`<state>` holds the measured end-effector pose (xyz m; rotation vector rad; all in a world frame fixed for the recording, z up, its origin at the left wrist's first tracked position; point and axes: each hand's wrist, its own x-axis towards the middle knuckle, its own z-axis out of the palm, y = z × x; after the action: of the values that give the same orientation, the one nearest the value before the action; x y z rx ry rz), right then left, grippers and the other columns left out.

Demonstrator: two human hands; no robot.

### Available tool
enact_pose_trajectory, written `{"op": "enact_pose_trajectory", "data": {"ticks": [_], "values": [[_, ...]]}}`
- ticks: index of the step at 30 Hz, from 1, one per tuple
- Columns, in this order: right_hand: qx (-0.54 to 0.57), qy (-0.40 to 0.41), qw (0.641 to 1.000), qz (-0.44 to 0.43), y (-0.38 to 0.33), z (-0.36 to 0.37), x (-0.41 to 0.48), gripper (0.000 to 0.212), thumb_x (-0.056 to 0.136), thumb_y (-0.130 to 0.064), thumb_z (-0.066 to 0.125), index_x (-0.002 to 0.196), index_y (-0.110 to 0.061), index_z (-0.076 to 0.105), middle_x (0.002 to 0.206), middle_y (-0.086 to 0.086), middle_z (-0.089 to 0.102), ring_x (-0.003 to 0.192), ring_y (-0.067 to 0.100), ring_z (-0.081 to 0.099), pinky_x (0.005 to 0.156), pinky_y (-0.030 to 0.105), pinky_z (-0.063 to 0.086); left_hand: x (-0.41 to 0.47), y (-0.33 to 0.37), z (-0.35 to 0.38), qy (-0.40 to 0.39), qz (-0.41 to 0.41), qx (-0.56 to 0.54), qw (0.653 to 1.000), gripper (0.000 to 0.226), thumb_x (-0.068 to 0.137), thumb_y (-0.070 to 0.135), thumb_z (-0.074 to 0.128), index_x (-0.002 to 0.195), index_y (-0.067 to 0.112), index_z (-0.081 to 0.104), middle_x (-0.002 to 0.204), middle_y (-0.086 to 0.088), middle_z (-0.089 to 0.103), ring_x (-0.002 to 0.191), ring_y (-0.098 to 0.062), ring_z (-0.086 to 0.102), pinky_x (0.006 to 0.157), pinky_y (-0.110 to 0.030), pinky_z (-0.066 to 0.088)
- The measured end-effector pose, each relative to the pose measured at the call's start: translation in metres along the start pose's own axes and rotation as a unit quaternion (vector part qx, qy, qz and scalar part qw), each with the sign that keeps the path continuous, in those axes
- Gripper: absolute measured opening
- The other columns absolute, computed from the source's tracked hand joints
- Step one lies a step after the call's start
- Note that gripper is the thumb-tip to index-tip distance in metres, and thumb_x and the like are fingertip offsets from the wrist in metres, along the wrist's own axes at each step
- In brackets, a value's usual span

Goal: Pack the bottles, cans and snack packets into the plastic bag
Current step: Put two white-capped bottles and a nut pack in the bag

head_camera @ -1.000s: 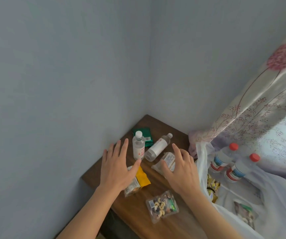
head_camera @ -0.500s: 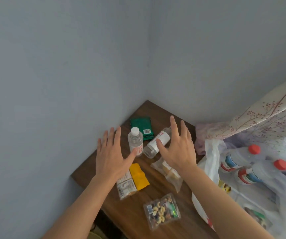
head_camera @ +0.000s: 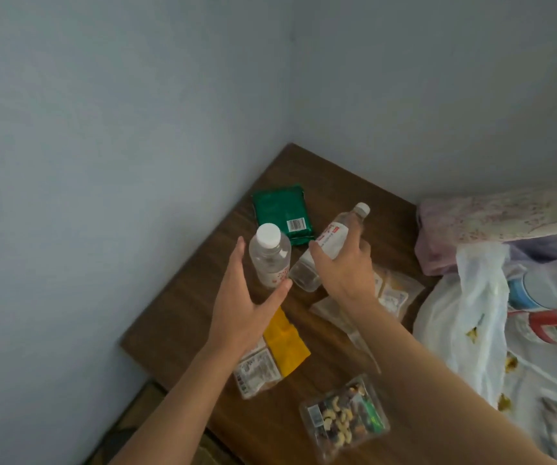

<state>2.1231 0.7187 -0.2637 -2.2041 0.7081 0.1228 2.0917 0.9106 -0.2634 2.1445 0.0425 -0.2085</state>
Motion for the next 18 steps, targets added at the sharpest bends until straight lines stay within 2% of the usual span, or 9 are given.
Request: {"op": "enact_pose_trajectory", "data": {"ticks": [2,3,6,8,15,18], "values": [[0.016,-0.003,1.000,0.018,-0.001,0.007,0.010,0.089,0.090,-0.058,0.067,0.155,-0.042,0.008,0.154,0.011,0.037,0.134,0.037,0.051,0.099,0.050,0.052,0.005,-0.008,0.005,-0.008,0.007,-0.017,1.000,0.102,0.079,0.075,0.068,0.161,0.040,0.016,0.165,0.017,0.031,0.152,-0.005,0.029,0.121,-0.044,0.036],[0.018,-0.004,0.999,0.031,-0.001,0.011,0.015,0.091,0.089,-0.057,0.068,0.155,-0.043,0.007,0.154,0.012,0.036,0.134,0.038,0.051,0.100,0.050,0.051,0.007,-0.011,0.007,-0.008,0.011,-0.026,1.000,0.098,0.082,0.070,0.071,0.160,0.039,0.020,0.162,0.017,0.036,0.149,-0.004,0.033,0.119,-0.040,0.039],[0.027,0.002,0.997,0.074,-0.001,0.018,0.031,0.098,0.087,-0.055,0.072,0.156,-0.041,0.004,0.149,0.015,0.038,0.128,0.040,0.054,0.099,0.052,0.052,0.012,-0.015,0.016,0.003,0.041,-0.060,0.997,0.081,0.086,0.055,0.077,0.153,0.036,0.035,0.147,0.026,0.049,0.138,0.006,0.045,0.103,-0.011,0.043],[0.038,0.005,0.994,0.100,-0.001,0.023,0.040,0.103,0.087,-0.051,0.074,0.158,-0.037,0.001,0.144,0.017,0.041,0.124,0.040,0.056,0.097,0.053,0.053,0.014,-0.016,0.023,0.014,0.050,-0.076,0.996,0.074,0.088,0.049,0.079,0.150,0.033,0.041,0.142,0.025,0.054,0.133,0.007,0.049,0.098,-0.003,0.040],[0.027,0.017,0.987,0.158,-0.002,0.037,0.061,0.123,0.082,-0.040,0.084,0.162,-0.020,-0.008,0.147,0.021,0.038,0.130,0.040,0.050,0.105,0.049,0.045,0.017,-0.025,0.036,0.051,0.054,-0.108,0.991,0.067,0.088,0.041,0.080,0.145,0.034,0.046,0.139,0.023,0.057,0.131,0.001,0.054,0.100,-0.010,0.045],[0.025,0.019,0.982,0.187,-0.001,0.039,0.069,0.118,0.077,-0.041,0.088,0.158,-0.010,0.008,0.145,0.021,0.043,0.129,0.038,0.053,0.104,0.048,0.047,0.021,-0.024,0.037,0.059,0.052,-0.109,0.991,0.067,0.085,0.043,0.082,0.142,0.032,0.049,0.135,0.021,0.060,0.128,0.000,0.056,0.098,-0.010,0.046]]}}
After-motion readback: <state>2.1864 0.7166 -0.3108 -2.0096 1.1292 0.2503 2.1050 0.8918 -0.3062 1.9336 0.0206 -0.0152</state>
